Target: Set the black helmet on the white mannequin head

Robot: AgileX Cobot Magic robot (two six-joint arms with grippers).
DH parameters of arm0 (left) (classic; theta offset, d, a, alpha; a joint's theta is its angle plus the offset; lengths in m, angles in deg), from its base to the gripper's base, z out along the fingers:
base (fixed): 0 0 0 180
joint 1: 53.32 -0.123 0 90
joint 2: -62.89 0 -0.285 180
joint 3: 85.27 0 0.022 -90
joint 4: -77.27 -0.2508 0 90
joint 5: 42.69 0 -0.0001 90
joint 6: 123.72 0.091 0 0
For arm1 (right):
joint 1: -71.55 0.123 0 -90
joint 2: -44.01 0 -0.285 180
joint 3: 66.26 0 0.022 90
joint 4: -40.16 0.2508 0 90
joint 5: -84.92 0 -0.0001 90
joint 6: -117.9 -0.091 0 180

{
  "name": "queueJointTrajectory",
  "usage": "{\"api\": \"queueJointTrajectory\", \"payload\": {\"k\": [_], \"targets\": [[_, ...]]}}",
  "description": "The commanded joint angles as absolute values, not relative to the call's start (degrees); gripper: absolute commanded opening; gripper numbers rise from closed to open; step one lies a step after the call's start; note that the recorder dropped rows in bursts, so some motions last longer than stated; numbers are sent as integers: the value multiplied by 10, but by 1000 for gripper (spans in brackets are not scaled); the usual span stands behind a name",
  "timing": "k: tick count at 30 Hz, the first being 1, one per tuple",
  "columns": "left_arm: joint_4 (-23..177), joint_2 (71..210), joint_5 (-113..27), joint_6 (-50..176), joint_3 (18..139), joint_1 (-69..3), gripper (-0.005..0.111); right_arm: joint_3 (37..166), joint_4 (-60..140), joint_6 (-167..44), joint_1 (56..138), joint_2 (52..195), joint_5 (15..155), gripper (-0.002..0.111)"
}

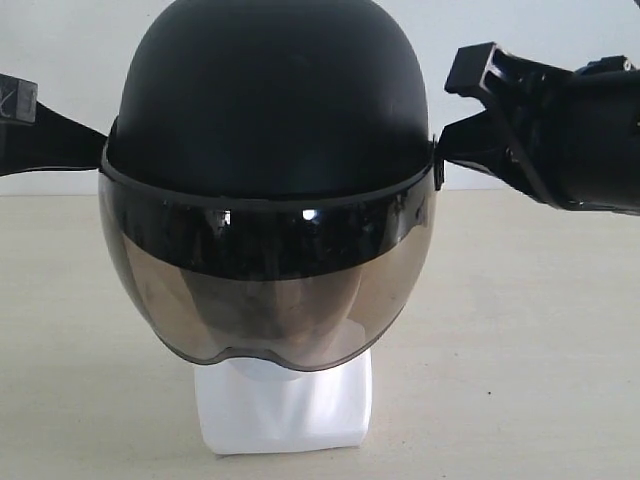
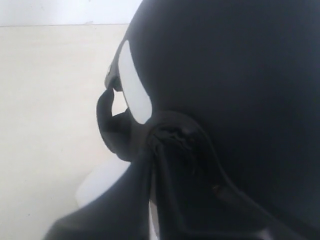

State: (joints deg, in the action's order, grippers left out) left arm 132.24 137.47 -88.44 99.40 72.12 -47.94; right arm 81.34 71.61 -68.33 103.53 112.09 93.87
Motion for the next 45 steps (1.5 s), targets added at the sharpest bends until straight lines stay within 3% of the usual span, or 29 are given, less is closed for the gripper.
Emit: {"api": "queueJointTrajectory", "payload": {"k": [1,31,45], "targets": [[1330,1380,-945,998,719,-473,4,813,713,-677,1035,1144,927,0],[1254,1321,-950,962,719,-474,4,813,713,-679,1035,1141,915,0],[1231,1287,-950,953,720,-474,4,813,665,-667,1034,1050,939,0]]}}
